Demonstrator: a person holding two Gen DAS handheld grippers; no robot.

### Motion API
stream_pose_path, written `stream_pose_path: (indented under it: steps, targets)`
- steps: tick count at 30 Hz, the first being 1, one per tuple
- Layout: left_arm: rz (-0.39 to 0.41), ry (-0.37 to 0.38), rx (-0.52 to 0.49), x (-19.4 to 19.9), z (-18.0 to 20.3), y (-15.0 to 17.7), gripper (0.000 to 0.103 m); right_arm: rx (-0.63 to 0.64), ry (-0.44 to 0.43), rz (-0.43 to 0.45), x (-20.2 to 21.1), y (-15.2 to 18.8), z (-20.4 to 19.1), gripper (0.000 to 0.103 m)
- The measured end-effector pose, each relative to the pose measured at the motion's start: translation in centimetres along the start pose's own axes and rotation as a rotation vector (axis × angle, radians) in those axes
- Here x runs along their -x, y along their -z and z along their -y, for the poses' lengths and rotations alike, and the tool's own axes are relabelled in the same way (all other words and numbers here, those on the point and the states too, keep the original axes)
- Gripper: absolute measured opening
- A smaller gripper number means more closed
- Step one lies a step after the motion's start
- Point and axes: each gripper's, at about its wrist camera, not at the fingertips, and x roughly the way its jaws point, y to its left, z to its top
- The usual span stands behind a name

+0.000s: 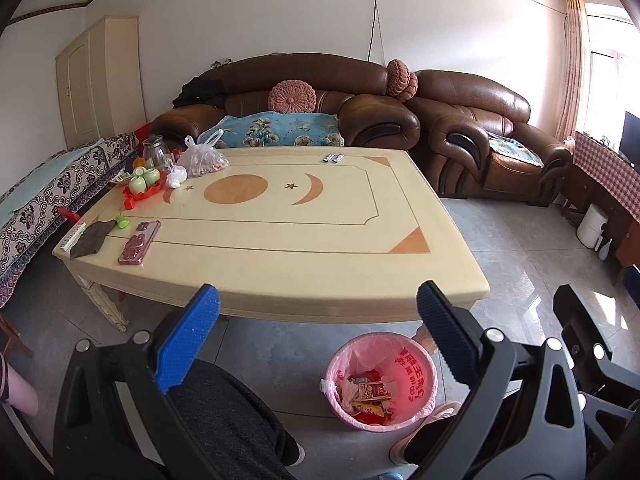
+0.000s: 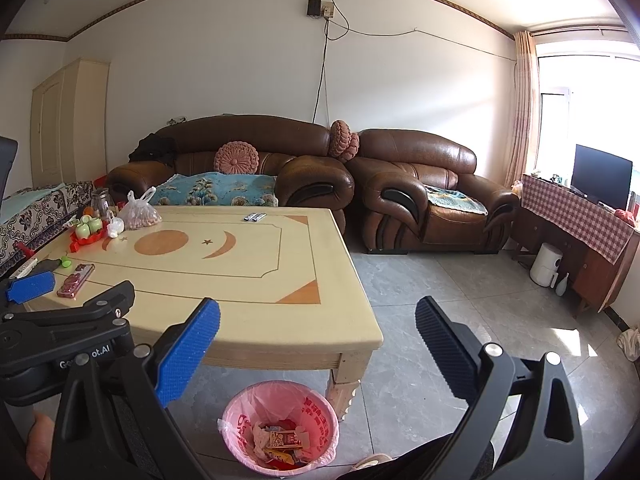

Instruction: Collect trash

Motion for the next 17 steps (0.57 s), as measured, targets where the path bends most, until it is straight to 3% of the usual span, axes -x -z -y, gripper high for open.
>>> stream_pose_path:
  steps: [17]
  targets:
    - [0.011,-0.015,-0.027,0.33,0.10,-0.16,0.097,0.000,0.005,0.009,0.18,-0.37,0.07,0.096]
